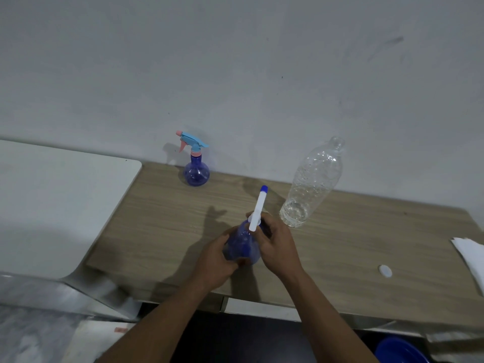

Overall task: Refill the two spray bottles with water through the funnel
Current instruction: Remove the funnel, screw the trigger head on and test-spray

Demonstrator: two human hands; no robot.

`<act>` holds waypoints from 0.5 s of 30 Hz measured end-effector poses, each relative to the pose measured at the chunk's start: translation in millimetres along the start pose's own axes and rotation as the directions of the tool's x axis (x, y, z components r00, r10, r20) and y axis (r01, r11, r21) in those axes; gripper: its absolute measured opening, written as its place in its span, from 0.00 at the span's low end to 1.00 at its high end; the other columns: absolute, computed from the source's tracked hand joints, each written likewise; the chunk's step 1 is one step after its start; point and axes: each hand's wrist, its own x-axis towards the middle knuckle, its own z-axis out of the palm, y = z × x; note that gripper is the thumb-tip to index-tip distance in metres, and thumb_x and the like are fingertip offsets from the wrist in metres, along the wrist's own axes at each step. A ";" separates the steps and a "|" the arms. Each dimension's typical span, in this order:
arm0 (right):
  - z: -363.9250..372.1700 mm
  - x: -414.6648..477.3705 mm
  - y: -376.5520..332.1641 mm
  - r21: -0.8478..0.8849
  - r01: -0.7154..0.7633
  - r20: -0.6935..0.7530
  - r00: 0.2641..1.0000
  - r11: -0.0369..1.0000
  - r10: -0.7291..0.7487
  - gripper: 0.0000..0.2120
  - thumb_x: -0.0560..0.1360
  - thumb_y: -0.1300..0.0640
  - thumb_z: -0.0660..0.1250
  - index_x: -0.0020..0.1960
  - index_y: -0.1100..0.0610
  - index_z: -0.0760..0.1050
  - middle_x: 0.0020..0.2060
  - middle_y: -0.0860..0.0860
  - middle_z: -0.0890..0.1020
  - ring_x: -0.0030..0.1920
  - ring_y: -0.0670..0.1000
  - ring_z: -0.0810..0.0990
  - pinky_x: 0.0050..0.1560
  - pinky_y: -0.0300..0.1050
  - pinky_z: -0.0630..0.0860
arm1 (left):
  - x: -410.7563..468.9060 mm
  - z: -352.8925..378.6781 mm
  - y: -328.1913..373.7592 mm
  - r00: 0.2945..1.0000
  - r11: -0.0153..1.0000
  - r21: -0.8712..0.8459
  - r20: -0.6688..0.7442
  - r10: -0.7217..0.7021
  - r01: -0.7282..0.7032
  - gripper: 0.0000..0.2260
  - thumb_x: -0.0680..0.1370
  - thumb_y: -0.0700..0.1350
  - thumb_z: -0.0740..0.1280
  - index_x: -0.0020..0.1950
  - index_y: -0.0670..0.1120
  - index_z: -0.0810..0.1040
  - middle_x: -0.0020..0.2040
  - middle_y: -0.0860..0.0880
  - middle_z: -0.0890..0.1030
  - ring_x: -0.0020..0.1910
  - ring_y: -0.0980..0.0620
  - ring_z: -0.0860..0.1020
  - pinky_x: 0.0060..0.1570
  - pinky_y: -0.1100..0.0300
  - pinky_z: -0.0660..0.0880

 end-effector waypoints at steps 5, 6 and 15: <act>0.8 4.4 0.1 0.023 -0.020 0.046 0.999 1.000 0.019 0.10 0.77 0.49 0.64 0.56 0.48 0.80 0.50 0.49 0.84 0.53 0.51 0.82 0.56 0.58 0.79 | 6.0 0.7 0.9 1.000 1.000 0.027 0.020 -0.002 0.001 0.29 0.71 0.43 0.79 0.66 0.61 0.72 0.59 0.56 0.82 0.59 0.59 0.80 0.61 0.59 0.76; 1.7 3.8 1.4 0.024 -0.027 0.038 0.999 0.999 0.026 0.10 0.77 0.50 0.65 0.56 0.48 0.80 0.50 0.48 0.84 0.53 0.50 0.82 0.56 0.57 0.79 | 5.7 1.2 2.8 1.000 1.000 0.025 0.018 -0.008 0.007 0.28 0.71 0.45 0.79 0.67 0.59 0.72 0.60 0.55 0.82 0.59 0.58 0.80 0.61 0.58 0.77; 23.1 -4.4 9.6 -0.122 -0.080 -0.184 0.981 0.989 0.057 0.12 0.79 0.54 0.68 0.63 0.50 0.80 0.42 0.48 0.83 0.40 0.45 0.81 0.39 0.35 0.75 | 1.0 3.5 7.4 0.996 0.996 0.009 -0.005 -0.088 0.088 0.23 0.73 0.41 0.75 0.67 0.50 0.75 0.53 0.61 0.81 0.51 0.72 0.79 0.50 0.76 0.74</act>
